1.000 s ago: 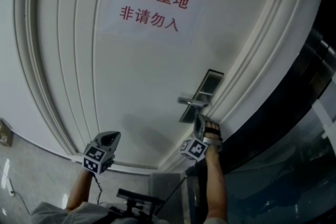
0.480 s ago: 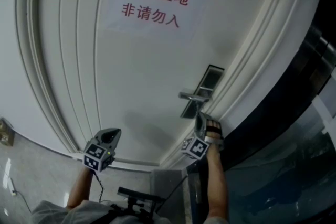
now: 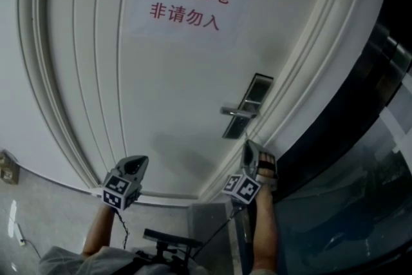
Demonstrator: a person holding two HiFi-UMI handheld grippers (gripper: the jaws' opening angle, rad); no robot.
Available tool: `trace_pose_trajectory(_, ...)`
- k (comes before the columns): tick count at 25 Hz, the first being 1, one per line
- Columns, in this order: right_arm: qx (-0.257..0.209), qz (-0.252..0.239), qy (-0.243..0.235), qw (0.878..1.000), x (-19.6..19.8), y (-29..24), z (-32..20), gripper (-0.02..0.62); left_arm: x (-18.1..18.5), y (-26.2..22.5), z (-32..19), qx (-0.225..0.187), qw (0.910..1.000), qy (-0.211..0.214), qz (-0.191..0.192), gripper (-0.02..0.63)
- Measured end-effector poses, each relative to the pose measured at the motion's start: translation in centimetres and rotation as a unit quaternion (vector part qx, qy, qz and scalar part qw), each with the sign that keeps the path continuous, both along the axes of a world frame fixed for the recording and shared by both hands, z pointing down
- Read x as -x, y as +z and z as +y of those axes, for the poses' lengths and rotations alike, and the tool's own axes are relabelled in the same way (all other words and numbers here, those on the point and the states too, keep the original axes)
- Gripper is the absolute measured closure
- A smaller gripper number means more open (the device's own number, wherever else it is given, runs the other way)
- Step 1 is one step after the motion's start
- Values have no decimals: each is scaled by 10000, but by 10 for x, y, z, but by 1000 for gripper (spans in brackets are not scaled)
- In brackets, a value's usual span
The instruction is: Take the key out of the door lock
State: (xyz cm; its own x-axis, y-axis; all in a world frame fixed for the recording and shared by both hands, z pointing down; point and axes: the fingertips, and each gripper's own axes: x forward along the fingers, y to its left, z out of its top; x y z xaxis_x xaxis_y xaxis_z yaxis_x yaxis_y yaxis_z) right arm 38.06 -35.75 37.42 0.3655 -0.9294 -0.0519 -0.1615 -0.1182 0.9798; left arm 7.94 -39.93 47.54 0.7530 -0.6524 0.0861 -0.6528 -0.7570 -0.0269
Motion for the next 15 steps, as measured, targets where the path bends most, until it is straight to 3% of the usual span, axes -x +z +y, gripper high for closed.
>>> trace_pose_trajectory(9,-400,-1031,-40,9939,37,4,56,575,15,1,12,51,9999,133,-31,601)
trace_pose_trajectory(15,-652,-2006,-53,9775,54,14,83,575,18,-3,19,5,9997,224,-22,601)
